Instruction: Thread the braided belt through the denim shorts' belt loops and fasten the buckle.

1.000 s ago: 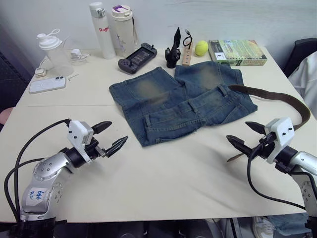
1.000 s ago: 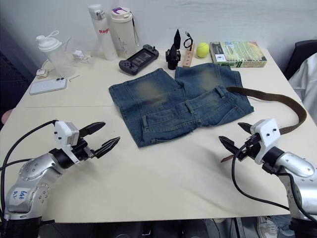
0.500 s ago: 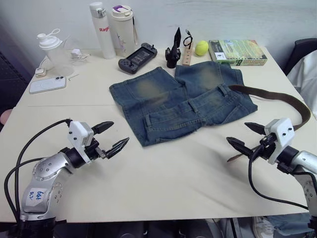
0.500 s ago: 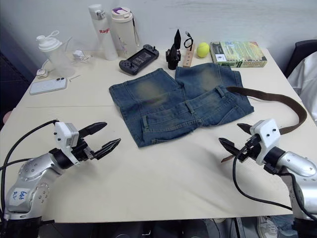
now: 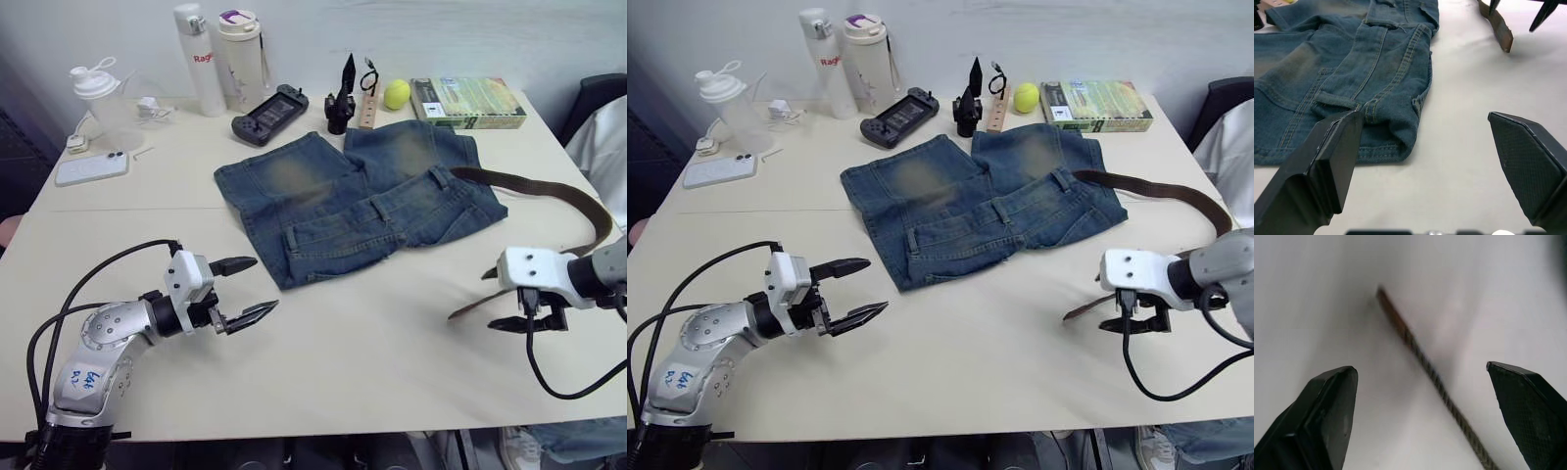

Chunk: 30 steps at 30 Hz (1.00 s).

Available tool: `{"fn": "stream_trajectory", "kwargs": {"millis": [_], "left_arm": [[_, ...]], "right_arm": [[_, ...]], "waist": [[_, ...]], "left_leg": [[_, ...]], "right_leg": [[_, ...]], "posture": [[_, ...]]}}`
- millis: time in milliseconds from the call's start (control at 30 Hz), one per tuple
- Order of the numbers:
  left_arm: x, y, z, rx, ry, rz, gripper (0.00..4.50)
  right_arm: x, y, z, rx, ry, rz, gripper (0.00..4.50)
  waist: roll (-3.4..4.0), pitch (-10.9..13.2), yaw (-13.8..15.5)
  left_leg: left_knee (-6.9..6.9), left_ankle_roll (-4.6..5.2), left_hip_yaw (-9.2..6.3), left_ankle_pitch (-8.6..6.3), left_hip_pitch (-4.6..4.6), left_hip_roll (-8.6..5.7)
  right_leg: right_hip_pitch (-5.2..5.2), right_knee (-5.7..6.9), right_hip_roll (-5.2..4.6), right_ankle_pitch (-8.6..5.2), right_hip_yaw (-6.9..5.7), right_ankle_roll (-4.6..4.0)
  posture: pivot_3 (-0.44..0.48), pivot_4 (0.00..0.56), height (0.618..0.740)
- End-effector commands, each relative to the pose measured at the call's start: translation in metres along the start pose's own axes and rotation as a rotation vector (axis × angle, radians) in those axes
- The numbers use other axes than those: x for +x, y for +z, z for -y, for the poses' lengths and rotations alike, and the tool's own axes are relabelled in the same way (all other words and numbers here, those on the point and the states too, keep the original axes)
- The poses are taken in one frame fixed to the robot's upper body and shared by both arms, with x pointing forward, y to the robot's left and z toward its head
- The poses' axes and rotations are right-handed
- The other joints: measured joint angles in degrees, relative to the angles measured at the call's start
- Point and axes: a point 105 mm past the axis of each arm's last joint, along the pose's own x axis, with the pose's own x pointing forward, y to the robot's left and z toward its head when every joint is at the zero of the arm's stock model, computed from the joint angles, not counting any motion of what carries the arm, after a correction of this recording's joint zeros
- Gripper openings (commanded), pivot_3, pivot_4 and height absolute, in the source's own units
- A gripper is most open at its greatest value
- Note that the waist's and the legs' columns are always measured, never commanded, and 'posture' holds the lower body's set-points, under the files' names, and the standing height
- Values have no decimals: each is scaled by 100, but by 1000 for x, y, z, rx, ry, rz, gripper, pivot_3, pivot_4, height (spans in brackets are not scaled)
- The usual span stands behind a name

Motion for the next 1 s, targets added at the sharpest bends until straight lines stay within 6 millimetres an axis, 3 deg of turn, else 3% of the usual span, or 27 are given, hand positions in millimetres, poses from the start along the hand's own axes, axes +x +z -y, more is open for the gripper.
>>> {"fn": "stream_trajectory", "kwargs": {"millis": [33, 100, 200, 433, 500, 600, 733, 900, 1000], "left_arm": [[-1, 10, 8, 34, 5, 22, 4473], [-2, 10, 11, 29, 10, 20, 4473], [-3, 11, 12, 24, 25, 20, 4500], [-2, 13, 13, 28, 21, 18, 4500], [-1, 15, 12, 33, 7, 19, 4500], [2, 22, 8, 31, -28, 34, 4500], [16, 28, 13, 67, -137, 34, 4500], [34, 33, 28, 65, -296, 40, 4500], [41, 33, 34, 61, -350, 43, 4500]], "right_arm": [[7, -16, 11, -78, -10, -121, 4500], [10, -20, 11, -92, 6, -145, 4500], [15, -23, 11, -106, 30, -147, 3606], [20, -18, 9, -99, 59, -107, 207], [22, -14, 9, -96, 56, -77, 64], [25, 11, 8, -90, 63, 44, 64], [24, 74, 5, -152, 43, 226, 64], [32, 126, -11, -203, 47, 317, 64], [35, 145, -15, -212, 34, 340, 64]], "waist": [[0, 0, -10], [3, 1, -1], [2, 1, -4], [-7, -5, -10], [-9, -6, -23], [-12, -7, -29], [-6, -4, -55], [-3, -2, 13], [-3, -2, 18]], "left_leg": [[2, 0, 0, 0, 0, 0], [4, -1, -1, -1, -1, 1], [9, -2, -4, -1, -1, 2], [23, -2, -14, -8, 9, 4], [23, -6, -14, -10, 13, 7], [23, -13, -14, -14, 18, 16], [22, -16, -12, -16, 18, 19], [28, -15, -13, -16, -1, 13], [33, -13, -20, -17, -4, 7]], "right_leg": [[1, 0, 0, 0, -1, 0], [1, 0, 0, 0, -1, 0], [5, 0, 2, 0, -4, 0], [28, -3, 2, 0, -10, 0], [32, -3, 4, 0, -10, 0], [37, -5, 12, 0, -11, -1], [31, 0, 13, -1, -10, -4], [15, 3, 11, -1, -11, -4], [17, 3, 8, 0, -10, -3]], "posture": [[0, 150, 720], [0, 150, 720], [0, 150, 720], [0, 150, 720], [0, 150, 720], [0, 150, 720], [0, 150, 720], [0, 150, 720], [0, 150, 720]]}}
